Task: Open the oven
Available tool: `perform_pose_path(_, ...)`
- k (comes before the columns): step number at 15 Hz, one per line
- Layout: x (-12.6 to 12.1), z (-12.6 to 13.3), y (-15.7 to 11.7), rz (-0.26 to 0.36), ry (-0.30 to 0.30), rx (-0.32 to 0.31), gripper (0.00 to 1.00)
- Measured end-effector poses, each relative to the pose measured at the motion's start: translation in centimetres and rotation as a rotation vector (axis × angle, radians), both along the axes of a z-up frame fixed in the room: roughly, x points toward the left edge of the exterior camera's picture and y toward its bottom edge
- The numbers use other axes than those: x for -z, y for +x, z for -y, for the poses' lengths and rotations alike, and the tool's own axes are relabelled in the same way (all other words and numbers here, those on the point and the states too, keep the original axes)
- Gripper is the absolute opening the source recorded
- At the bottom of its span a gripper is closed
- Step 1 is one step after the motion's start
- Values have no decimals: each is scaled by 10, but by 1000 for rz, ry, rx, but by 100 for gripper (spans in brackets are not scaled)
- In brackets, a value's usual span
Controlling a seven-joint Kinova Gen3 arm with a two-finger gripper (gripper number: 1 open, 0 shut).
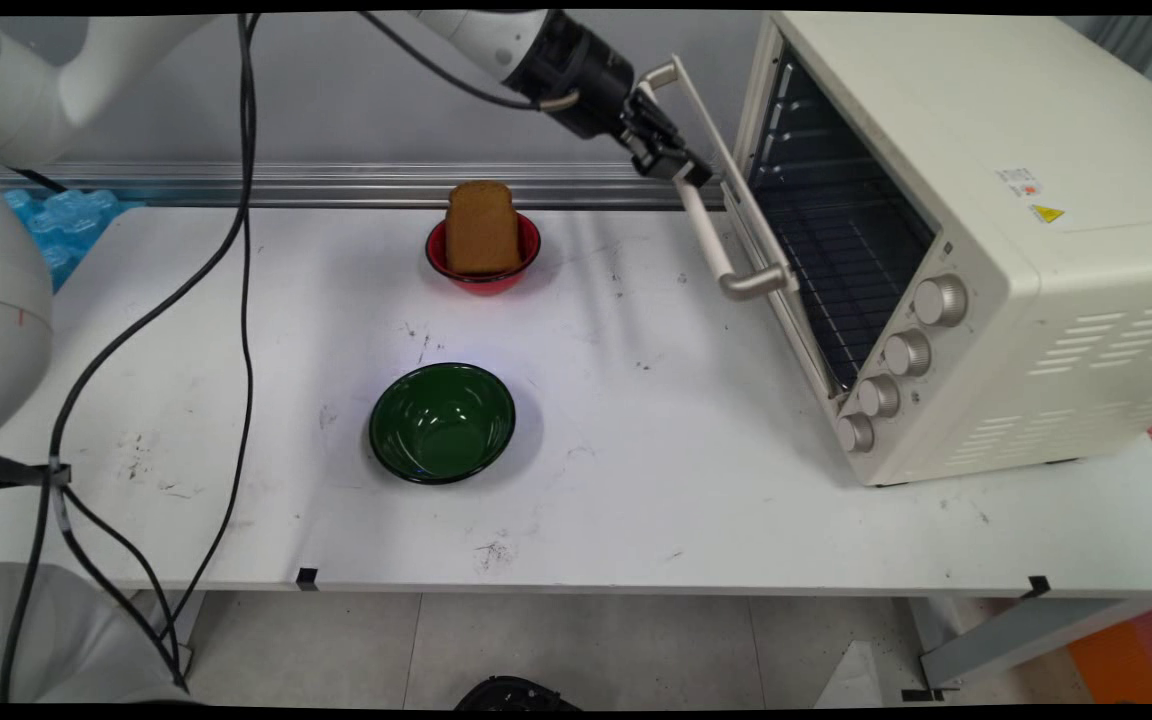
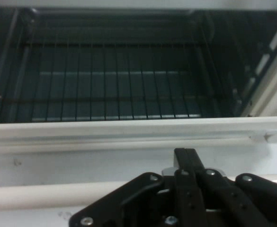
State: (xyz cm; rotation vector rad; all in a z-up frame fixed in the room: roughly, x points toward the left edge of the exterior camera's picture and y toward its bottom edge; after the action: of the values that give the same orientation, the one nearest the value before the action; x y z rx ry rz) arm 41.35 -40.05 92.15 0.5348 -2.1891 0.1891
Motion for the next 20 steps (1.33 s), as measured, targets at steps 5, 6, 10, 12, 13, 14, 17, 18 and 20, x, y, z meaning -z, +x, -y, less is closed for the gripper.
perform_pose_path(5,19,-13,11,15,10,-17,0)
perform_pose_path(6,24,-15,13,18,10,-21,0)
perform_pose_path(10,46,-23,22,26,-1,-32,0)
perform_pose_path(12,54,-25,25,28,-5,-33,0)
perform_pose_path(13,59,-27,28,29,-8,-33,0)
perform_pose_path(14,63,-28,29,30,-10,-33,0)
perform_pose_path(17,80,-33,36,34,-22,-29,0)
perform_pose_path(18,85,-35,39,35,-27,-27,0)
perform_pose_path(20,95,-38,42,35,-36,-23,0)
